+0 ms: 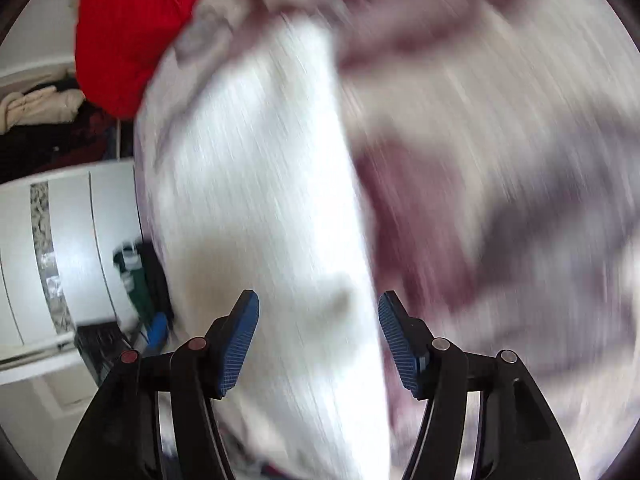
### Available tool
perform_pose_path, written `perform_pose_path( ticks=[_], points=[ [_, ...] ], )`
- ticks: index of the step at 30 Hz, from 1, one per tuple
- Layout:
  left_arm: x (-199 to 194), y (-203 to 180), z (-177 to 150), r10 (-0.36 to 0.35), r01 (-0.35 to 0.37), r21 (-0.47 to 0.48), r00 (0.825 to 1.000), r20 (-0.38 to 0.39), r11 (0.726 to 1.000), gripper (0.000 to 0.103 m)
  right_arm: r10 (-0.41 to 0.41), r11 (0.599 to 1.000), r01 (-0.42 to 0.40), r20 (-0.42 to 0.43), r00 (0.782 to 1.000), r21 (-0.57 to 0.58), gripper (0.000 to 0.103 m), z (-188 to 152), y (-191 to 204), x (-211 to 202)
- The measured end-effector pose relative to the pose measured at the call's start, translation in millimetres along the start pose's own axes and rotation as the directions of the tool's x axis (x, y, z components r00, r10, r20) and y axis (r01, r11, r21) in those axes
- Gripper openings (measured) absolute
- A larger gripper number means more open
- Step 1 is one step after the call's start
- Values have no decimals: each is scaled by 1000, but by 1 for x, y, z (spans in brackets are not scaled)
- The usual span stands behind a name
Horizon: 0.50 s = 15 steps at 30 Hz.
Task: Fold large clothes
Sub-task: 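Grasp the folded cardigan side with both tools and lift it over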
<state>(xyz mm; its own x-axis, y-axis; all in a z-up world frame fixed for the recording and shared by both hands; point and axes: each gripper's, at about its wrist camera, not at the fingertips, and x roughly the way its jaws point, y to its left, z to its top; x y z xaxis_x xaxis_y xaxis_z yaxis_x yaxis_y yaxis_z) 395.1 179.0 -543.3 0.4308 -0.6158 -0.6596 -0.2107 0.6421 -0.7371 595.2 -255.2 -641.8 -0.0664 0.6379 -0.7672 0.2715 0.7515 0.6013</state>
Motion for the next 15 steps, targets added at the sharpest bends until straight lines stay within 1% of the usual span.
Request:
perform_pose_path(
  ticks=[1, 2, 3, 4, 5, 6, 8, 9, 10, 11, 12, 13, 15],
  points=[
    [-7, 5, -17, 22, -22, -4, 1000, -20, 1000, 67, 14, 1000, -13, -28, 1000, 22, 64, -28, -12, 2],
    [-8, 10, -31, 67, -67, -11, 997, -34, 998, 67, 21, 999, -19, -55, 998, 46, 65, -55, -22, 7],
    [-10, 15, -45, 119, -120, -14, 991, -55, 993, 67, 14, 998, -8, -87, 996, 69, 65, -84, -33, 15],
    [-8, 19, -58, 144, -145, -12, 986, -82, 989, 67, 8, 997, 2, -118, 993, 83, 65, -111, -41, 26],
    [-4, 26, -72, 169, -172, -15, 979, -115, 985, 67, 13, 996, 0, -141, 990, 89, 65, -131, -46, 35],
    [3, 36, -87, 206, -214, -32, 967, -152, 976, 67, 29, 994, -12, -166, 986, 106, 65, -155, -52, 48],
    [20, 54, -109, 192, -214, -91, 959, -208, 973, 67, 81, 988, -53, -194, 978, 144, 65, -182, -58, 71],
    [26, 60, -119, 179, -209, -124, 960, -215, 970, 65, 113, 983, -81, -203, 973, 162, 65, -195, -61, 85],
    [26, 61, -127, 187, -214, -135, 965, -186, 967, 58, 112, 982, -78, -198, 974, 169, 66, -200, -61, 93],
    [22, 59, -131, 206, -227, -124, 965, -160, 966, 42, 92, 983, -64, -162, 982, 169, 65, -202, -61, 95],
    [19, 54, -134, 216, -232, -106, 966, -143, 967, 19, 81, 982, -63, -98, 992, 176, 44, -205, -63, 90],
    [14, 50, -137, 192, -206, -111, 973, -127, 972, 18, 89, 975, -76, -52, 995, 207, 23, -207, -67, 85],
    [5, 40, -142, 160, -170, -112, 982, -97, 979, 16, 87, 968, -82, -13, 996, 236, 19, -205, -68, 75]
  ],
)
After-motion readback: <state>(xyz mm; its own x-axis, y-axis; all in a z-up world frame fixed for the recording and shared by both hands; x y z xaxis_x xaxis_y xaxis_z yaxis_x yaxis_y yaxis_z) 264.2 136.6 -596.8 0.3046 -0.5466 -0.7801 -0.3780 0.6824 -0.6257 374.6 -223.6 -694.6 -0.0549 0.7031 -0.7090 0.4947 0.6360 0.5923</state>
